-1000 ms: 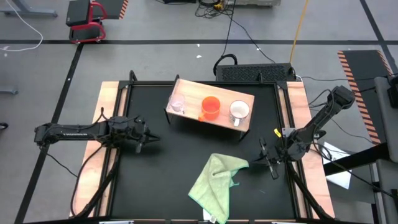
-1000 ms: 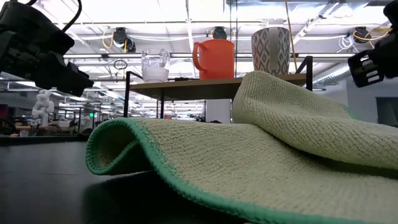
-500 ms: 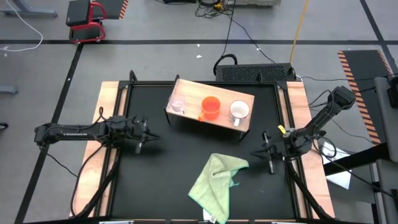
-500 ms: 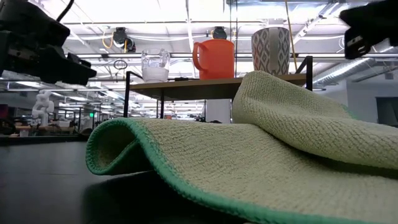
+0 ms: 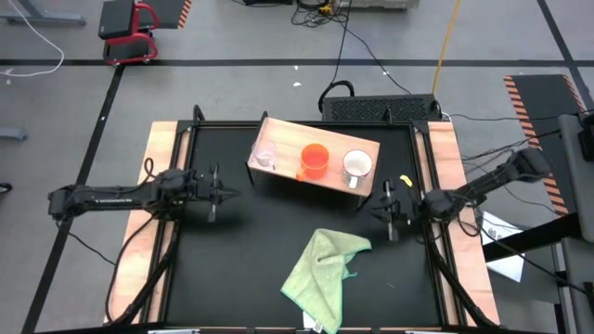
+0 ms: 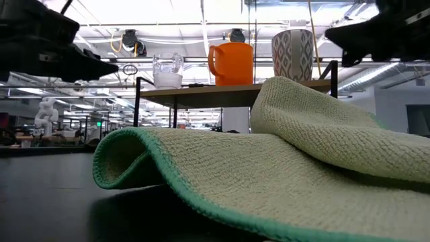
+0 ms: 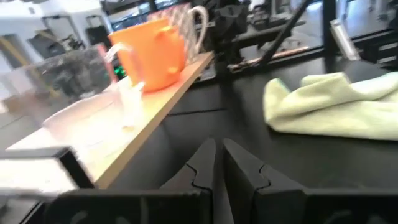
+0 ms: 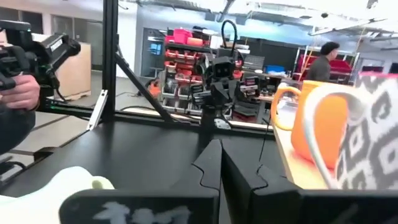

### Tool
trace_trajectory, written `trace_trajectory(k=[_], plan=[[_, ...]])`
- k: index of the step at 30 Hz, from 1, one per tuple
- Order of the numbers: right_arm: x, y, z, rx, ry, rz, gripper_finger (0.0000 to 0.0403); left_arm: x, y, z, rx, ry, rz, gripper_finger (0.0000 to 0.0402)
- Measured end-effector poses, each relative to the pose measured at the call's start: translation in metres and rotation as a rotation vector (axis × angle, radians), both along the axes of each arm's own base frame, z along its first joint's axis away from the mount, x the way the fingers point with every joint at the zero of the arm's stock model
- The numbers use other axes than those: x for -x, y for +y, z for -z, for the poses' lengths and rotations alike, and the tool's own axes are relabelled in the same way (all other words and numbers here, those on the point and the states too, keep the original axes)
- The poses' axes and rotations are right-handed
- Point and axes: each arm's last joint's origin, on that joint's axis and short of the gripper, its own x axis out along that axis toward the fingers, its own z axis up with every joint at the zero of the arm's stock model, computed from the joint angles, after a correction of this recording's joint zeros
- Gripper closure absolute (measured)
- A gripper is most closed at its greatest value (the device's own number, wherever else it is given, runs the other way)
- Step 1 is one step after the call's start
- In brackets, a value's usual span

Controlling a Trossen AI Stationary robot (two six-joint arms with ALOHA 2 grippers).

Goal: Stack small to large cups/mugs on shelf
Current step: Return to Home Position

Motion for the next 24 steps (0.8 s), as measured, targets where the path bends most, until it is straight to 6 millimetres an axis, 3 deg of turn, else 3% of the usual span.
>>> trace_trajectory(k=[8, 13, 17, 24], plan=[[-0.006, -0.020, 0.002, 0.012, 0.011, -0.139, 0.0403, -0.006, 0.015, 0.002, 0.022, 0.006, -0.019, 0.0371], [-0.005, -0.017, 0.004, 0.065, 0.028, -0.265, 0.0403, -0.007, 0.019, 0.004, 0.004, 0.011, 0.032, 0.0371], [-0.005, -0.016, 0.017, 0.015, 0.169, -0.321, 0.0403, -0.007, 0.019, 0.003, -0.008, 0.005, 0.078, 0.0371], [-0.004, -0.012, 0.016, 0.001, 0.160, -0.360, 0.0403, -0.007, 0.018, 0.001, -0.025, -0.022, 0.106, 0.0371]])
